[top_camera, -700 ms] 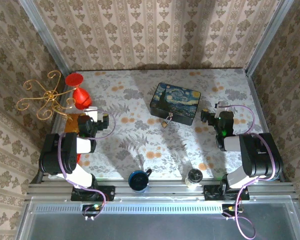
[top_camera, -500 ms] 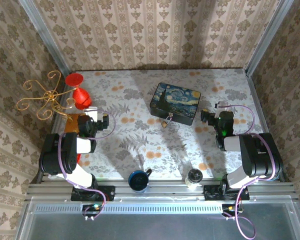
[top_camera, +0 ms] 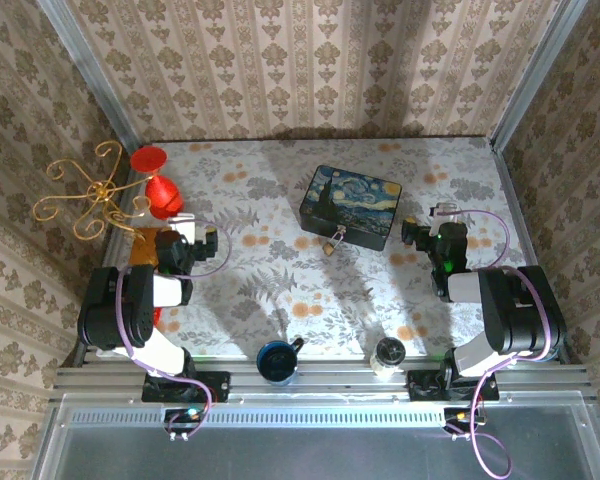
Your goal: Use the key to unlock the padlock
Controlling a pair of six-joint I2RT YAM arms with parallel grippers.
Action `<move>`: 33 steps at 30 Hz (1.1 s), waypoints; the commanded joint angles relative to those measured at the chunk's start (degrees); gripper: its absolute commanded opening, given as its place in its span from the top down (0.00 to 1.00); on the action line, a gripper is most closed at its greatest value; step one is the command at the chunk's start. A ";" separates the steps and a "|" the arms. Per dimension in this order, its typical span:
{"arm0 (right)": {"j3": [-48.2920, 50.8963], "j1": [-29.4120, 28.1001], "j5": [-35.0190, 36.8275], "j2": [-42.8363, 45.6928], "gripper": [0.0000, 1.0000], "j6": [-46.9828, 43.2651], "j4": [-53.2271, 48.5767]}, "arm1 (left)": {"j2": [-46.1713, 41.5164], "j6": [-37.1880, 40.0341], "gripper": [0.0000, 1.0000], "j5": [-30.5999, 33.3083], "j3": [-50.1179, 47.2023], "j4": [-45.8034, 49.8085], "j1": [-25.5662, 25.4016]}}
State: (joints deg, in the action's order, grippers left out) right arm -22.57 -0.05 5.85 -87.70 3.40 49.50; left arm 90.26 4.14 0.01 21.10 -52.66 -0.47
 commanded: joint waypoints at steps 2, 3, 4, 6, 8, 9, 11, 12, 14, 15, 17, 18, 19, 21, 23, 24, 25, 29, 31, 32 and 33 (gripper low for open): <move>0.33 -0.38 1.80 0.34 0.00 0.64 1.04 | -1.13 0.22 0.00 -0.45 1.40 -0.16 -0.50; 0.33 -0.39 1.78 0.34 0.00 0.62 1.10 | -1.10 -0.07 0.00 -0.41 1.57 0.14 -0.33; 0.42 -0.38 1.80 0.38 0.00 0.64 1.13 | -1.09 -0.19 0.00 -0.62 1.59 0.11 -0.15; 0.42 -0.38 1.73 0.42 0.00 0.63 1.13 | -1.08 -0.20 0.00 -1.18 1.56 0.02 0.03; 0.42 -0.38 1.79 0.42 0.00 0.64 1.20 | -1.56 0.05 0.00 -1.76 1.41 0.25 0.02; 0.20 -0.39 2.13 0.74 0.00 0.62 0.67 | -2.35 -0.04 0.00 -1.62 1.27 0.56 -0.03; -1.84 -0.39 3.20 3.44 0.00 1.14 -5.38 | -4.35 -0.22 0.00 -1.24 1.05 1.57 -0.06; -3.26 -0.38 3.58 4.84 0.00 1.28 -9.13 | -5.70 0.04 0.00 -1.55 1.25 3.15 -0.06; -5.95 -0.30 4.23 7.08 0.00 1.51 -15.52 | -8.33 0.85 0.00 -1.86 2.19 7.10 -0.53; -7.10 -0.30 4.49 7.55 0.00 1.60 -18.19 | -9.86 1.35 0.00 -1.86 2.80 9.36 -0.96; -8.97 -0.31 5.53 11.03 0.00 2.61 -23.29 | -12.62 2.61 0.00 -0.94 3.95 13.43 -2.18; -9.84 -0.30 6.49 12.37 0.00 3.65 -26.04 | -14.01 2.98 0.00 -0.21 4.65 15.83 -3.16; -10.66 -0.30 7.36 13.59 0.00 5.04 -28.74 | -15.23 2.94 0.00 0.49 5.34 17.99 -3.79; -12.87 -0.30 8.87 16.24 0.00 8.71 -35.68 | -17.66 0.71 0.00 0.41 6.74 22.36 -5.23; -14.60 -0.30 10.14 18.44 0.00 12.51 -41.72 | -19.63 -2.95 0.00 -0.10 6.85 23.61 -6.36; -15.42 -0.30 10.76 19.50 0.00 14.91 -44.83 | -20.62 -4.91 0.00 -0.15 6.95 24.25 -7.46; -16.08 -0.30 10.98 20.35 0.00 17.14 -47.40 | -21.17 -6.63 0.00 -0.19 7.02 24.44 -8.37; -18.73 -0.37 6.79 22.18 0.00 26.25 -56.45 | -20.84 -16.36 0.00 1.11 8.34 25.26 -13.49; -19.57 -0.40 3.55 21.98 0.00 29.64 -59.09 | -18.52 -20.85 0.00 1.75 10.02 26.27 -16.49; -19.95 -0.41 1.42 21.61 0.00 31.05 -59.88 | -16.94 -22.97 0.00 2.30 11.15 27.27 -18.23; -20.29 -0.47 -0.81 21.09 0.00 32.57 -60.32 | -15.20 -25.14 0.00 3.73 12.47 28.38 -20.16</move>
State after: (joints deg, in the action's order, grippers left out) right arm -40.86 -0.08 10.50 -66.28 27.75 -2.81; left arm 71.99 -11.31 1.28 30.04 -28.14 -17.26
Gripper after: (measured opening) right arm 0.999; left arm 0.999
